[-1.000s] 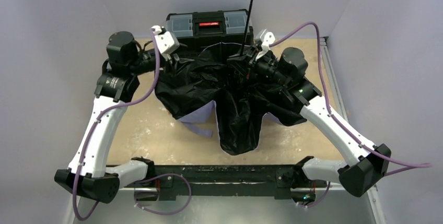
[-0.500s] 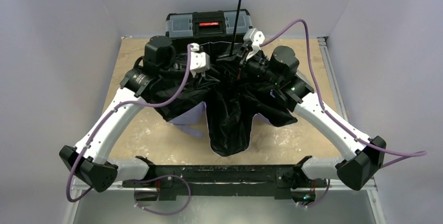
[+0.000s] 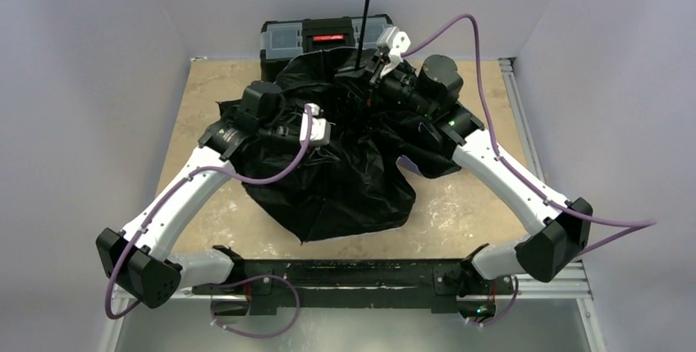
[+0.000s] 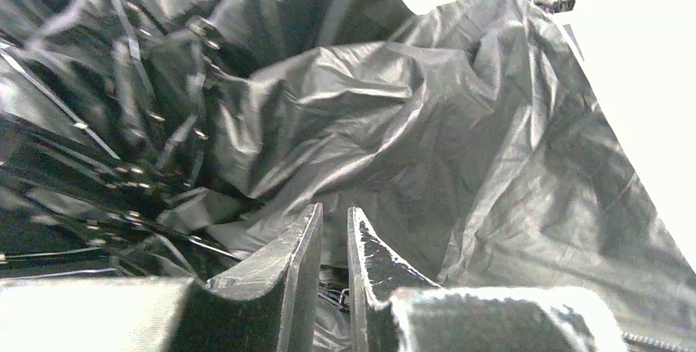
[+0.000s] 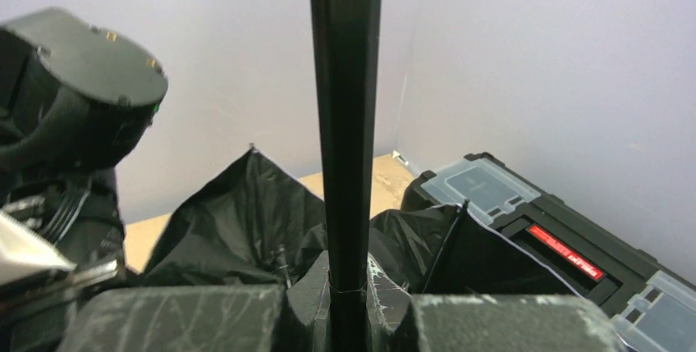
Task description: Open the umbrella
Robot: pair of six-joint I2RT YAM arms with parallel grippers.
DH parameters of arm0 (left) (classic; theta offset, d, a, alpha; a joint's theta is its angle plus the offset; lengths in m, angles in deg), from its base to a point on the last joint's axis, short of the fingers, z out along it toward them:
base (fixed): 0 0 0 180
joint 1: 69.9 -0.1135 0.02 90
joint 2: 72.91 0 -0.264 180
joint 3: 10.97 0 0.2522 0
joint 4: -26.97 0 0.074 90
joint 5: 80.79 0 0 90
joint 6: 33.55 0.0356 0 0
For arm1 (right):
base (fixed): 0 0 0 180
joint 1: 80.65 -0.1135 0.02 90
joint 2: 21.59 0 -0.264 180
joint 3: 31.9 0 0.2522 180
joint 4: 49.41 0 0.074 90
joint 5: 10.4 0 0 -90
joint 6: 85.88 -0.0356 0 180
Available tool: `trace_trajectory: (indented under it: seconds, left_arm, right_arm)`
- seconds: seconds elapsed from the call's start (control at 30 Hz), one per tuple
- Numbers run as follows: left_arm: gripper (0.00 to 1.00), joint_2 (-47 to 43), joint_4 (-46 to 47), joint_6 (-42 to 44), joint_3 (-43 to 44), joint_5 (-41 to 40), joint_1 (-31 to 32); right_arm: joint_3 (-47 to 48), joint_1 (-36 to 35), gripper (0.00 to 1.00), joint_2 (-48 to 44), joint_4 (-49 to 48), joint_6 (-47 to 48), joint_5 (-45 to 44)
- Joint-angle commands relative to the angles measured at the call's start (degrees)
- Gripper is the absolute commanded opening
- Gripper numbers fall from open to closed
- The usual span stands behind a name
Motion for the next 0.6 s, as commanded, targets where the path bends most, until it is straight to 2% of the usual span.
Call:
trace_trajectory:
  seconds: [0.0, 0.1, 0.2, 0.4, 0.5, 0.57]
  left_arm:
    - [0.16, 0.20, -6.99, 7.65, -3.21, 0.00, 0.27]
    - [0.16, -0.42, -8.94, 10.28, -5.06, -1.15, 0.27]
    - [0.17, -1.79, -7.43, 8.33, -3.32, -1.82, 0.92]
    - [0.28, -7.79, 6.06, -3.72, 3.91, -3.68, 1.67]
    - [0.32, -7.32, 15.48, -7.37, 3.72, -8.16, 2.72]
    - [0.32, -7.10, 17.85, -6.73, 3.78, -13.25, 4.43]
  right_arm:
    - [6.73, 2.83, 0.00, -0.85, -11.42, -4.79, 0.57]
    - [7.52, 4.11, 0.00, -0.34, -11.50, -5.36, 1.10]
    - [6.05, 4.08, 0.00, -1.01, -10.94, -5.26, 1.25]
    - [0.41, 1.66, 0.00, -3.34, -10.85, -5.28, 1.74]
    - [-0.51, 0.54, 0.00, -3.56, -9.54, -4.23, 0.50]
    - [-0.69, -0.12, 0.00, -3.61, -9.32, -3.34, -0.25]
